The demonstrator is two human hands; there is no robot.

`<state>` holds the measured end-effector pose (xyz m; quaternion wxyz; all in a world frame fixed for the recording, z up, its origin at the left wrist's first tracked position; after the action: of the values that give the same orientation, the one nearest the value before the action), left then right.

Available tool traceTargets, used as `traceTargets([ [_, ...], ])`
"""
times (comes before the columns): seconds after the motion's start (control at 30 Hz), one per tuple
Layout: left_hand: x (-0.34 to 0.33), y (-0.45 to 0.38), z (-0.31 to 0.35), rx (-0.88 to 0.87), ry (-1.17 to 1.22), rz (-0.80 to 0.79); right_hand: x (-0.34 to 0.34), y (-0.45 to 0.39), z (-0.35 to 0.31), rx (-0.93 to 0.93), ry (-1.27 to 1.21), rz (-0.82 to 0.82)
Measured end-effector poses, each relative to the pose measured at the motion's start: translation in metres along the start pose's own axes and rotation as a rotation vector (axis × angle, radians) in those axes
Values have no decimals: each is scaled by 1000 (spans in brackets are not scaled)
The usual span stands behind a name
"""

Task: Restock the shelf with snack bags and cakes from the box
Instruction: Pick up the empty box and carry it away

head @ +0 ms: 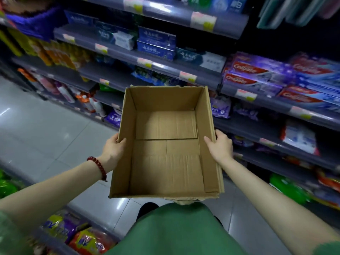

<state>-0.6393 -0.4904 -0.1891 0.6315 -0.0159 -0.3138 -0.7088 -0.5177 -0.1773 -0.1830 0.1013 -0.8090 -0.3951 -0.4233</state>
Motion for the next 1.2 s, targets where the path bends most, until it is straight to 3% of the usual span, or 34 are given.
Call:
traceTargets([
  [0.37,-98,19,29,-160,-103,-241,71,55,89,-261,-92,184],
  [0.8,-204,9,88,-328,-298,-656,99,119,134,-660,-217,491],
  [1.2,-322,79,106,-480,-496,-928,123,202,200,-1012,-291,741],
])
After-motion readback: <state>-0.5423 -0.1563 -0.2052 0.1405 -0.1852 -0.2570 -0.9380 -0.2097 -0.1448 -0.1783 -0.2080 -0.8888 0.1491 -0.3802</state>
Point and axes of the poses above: each hand's wrist, its own y-axis away from the middle knuckle, its own x-axis out of the back of the hand, z = x × y, the point moved 3 cm from there along -y, towards the middle knuckle, and after that the axes turned 2 degrees about z, right-handed, at the moved point
